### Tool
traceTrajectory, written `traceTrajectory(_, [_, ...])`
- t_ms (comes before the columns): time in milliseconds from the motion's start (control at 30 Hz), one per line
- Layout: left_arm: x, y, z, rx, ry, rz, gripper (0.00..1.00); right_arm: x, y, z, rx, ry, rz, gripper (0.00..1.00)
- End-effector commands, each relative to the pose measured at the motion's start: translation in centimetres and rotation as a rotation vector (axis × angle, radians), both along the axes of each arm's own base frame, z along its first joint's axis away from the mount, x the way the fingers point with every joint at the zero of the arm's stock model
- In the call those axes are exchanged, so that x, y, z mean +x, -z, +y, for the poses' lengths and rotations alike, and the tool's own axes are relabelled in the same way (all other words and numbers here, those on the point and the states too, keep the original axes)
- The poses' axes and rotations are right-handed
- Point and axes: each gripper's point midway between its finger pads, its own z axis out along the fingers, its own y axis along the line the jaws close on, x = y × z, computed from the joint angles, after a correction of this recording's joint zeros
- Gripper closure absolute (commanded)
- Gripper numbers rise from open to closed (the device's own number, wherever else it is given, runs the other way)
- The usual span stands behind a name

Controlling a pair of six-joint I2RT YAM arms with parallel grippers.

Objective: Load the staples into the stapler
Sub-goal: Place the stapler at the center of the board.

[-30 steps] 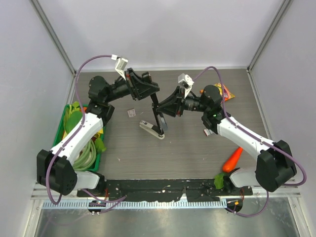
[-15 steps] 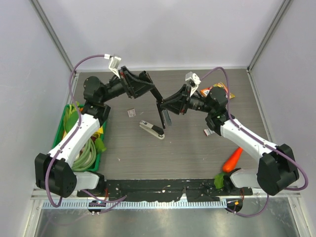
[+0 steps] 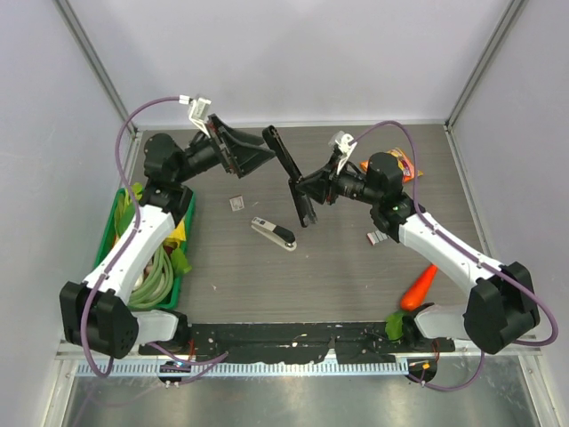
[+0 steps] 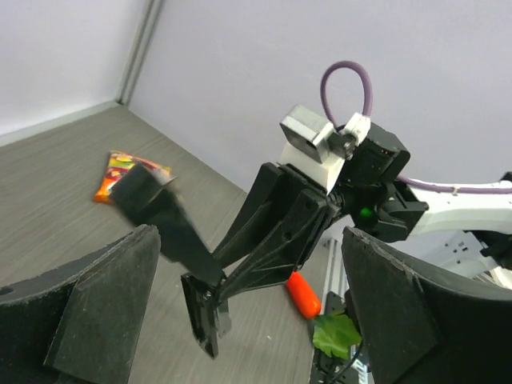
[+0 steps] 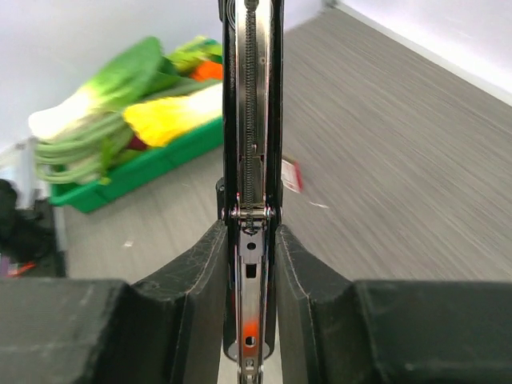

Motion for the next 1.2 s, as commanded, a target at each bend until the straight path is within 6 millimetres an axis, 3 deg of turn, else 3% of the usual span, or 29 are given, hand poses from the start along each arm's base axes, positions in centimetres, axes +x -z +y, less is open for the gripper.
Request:
traceTrajectory(0, [-1.5,-4.5,2.1,0.073,-0.063,-0.136,0.0,3.3,-1.5,-3.1,-0.124,0.27,-0.073,0.99])
traceTrajectory(33, [-1.4,-5.7,2.6,0.131,-0.105,-0.23,0.0,3.5,-1.4,-3.3,-0.134,0.297,-0.065,0.99])
traceTrajectory(67, [-0.9,-4.1,3.1,0.198,-0.137,-0.154,0.0,3.8,-0.7,-3.9,-0.157,0.328,-0.041,0.99])
traceTrajectory(167, [0.2,-4.1,5.6,0.328,-0.3,-0.223,0.0,4.7,0.8,-5.0,-0.19,0.413,-0.001,0.99])
traceTrajectory(367, [0.1,0.5,9.9,0.536,-0.482,-0.142,0.0,7.8,5.2,-8.3,-0.31,0.662,0.105,0.99])
traceTrajectory(500, [0.0,3.6,11.9,0.616,-0.569,-0.098,0.0,8.9,7.6,-9.1,-0.375,0.739,0.165,0.99])
traceTrajectory(633, [0.3,5.7,12.5,0.637,-0.587,-0.078,0.0,9.8,9.9,-9.7,-0.44,0.793,0.205,0.99])
traceTrajectory(867, [0.4,5.8,11.6,0.6,-0.543,-0.074,0.0,10.3,13.7,-10.0,-0.525,0.807,0.259,0.99])
traceTrajectory(1167, [0.0,6.0,11.5,0.579,-0.524,-0.067,0.0,10.5,17.1,-9.3,-0.563,0.783,0.33,0.99])
